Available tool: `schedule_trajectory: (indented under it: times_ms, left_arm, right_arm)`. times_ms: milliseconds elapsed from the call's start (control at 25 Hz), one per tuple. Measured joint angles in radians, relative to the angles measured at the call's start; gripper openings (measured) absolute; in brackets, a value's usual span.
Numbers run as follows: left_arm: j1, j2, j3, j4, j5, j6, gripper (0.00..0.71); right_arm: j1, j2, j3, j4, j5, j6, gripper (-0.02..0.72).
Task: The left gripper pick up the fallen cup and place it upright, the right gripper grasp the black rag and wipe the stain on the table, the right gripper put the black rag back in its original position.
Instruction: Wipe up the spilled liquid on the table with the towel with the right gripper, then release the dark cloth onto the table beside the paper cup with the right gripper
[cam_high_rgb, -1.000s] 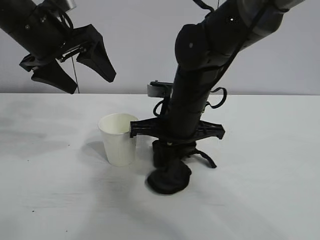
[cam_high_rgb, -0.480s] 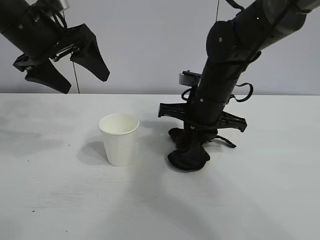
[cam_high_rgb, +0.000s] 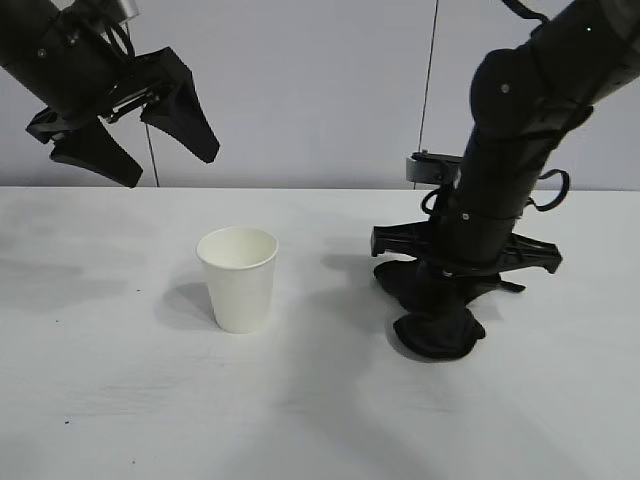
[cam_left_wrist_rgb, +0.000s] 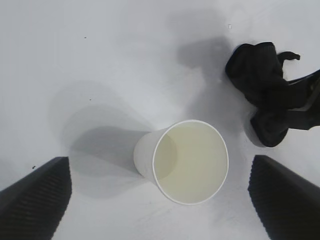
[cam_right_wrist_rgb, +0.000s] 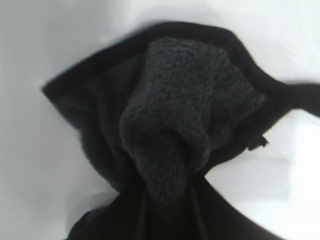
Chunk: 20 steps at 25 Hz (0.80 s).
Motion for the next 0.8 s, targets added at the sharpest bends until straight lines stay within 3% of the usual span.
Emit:
schedule_trajectory:
  times_ms: [440,800]
  left_arm:
    - [0.000,0.000,0.000,-0.029,0.000,-0.001,0.694]
    - [0.000,0.000,0.000,-0.060,0.004,-0.001,0.694]
  right_arm:
    - [-0.001,-0.021,0.031,0.001,-0.025,-0.004,0.097]
    - [-0.077,-0.100,0.099,-0.014,0.056,-0.004,0.096]
